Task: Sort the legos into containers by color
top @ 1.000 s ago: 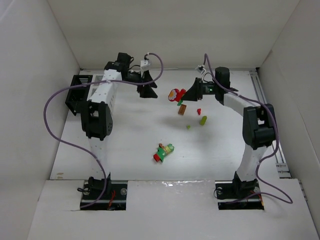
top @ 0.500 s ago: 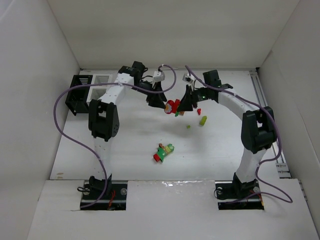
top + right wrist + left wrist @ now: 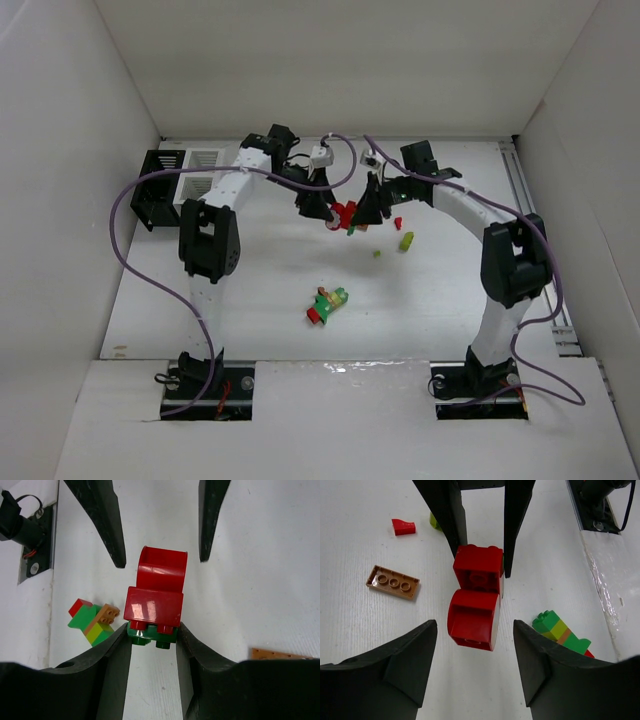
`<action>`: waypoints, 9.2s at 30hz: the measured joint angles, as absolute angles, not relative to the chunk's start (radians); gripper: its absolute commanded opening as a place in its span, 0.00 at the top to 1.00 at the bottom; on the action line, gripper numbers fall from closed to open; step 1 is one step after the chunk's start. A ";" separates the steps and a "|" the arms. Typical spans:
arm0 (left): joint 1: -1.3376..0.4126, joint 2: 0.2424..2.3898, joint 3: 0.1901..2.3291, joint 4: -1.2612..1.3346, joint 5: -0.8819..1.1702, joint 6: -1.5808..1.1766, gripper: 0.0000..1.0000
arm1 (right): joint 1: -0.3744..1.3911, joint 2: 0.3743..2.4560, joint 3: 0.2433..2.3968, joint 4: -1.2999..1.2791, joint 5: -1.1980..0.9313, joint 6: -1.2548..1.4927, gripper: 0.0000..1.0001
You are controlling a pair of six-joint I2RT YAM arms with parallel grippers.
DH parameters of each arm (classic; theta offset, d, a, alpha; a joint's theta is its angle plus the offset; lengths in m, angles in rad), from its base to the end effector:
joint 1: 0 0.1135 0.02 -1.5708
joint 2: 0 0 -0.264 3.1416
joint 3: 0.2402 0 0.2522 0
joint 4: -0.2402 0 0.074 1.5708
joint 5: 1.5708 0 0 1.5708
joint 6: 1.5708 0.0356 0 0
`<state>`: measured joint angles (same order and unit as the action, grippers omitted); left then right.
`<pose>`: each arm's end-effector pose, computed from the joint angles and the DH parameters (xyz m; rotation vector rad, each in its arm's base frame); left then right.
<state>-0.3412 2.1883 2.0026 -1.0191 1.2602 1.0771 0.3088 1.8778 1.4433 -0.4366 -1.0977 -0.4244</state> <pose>0.4175 -0.1842 0.2632 1.5542 1.3838 -1.2660 0.3765 0.1534 0.2474 -1.1937 1.7978 1.2415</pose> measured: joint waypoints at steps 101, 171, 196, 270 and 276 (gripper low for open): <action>0.315 2.032 1.777 -0.072 0.139 0.142 0.22 | 0.290 1.827 1.433 -0.493 -0.979 -0.541 1.00; -0.176 1.720 1.552 -0.410 1.372 0.567 0.88 | 0.486 1.946 1.744 -0.171 -1.159 -0.179 1.00; 0.103 1.721 1.574 -0.189 1.175 0.343 1.00 | 0.406 1.890 1.554 -0.169 -1.118 -0.211 1.00; 0.166 1.412 1.323 0.023 0.775 0.372 0.44 | 0.456 1.934 1.644 0.172 -0.720 0.595 1.00; -0.042 1.300 1.227 -0.099 0.879 0.502 0.44 | 0.495 1.961 1.698 0.212 -0.617 0.781 1.00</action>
<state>-0.0422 1.3003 1.2270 -0.0986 0.8787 0.5022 0.4950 1.9610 1.6981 0.2119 -0.6174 0.7811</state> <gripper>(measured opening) 0.566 0.428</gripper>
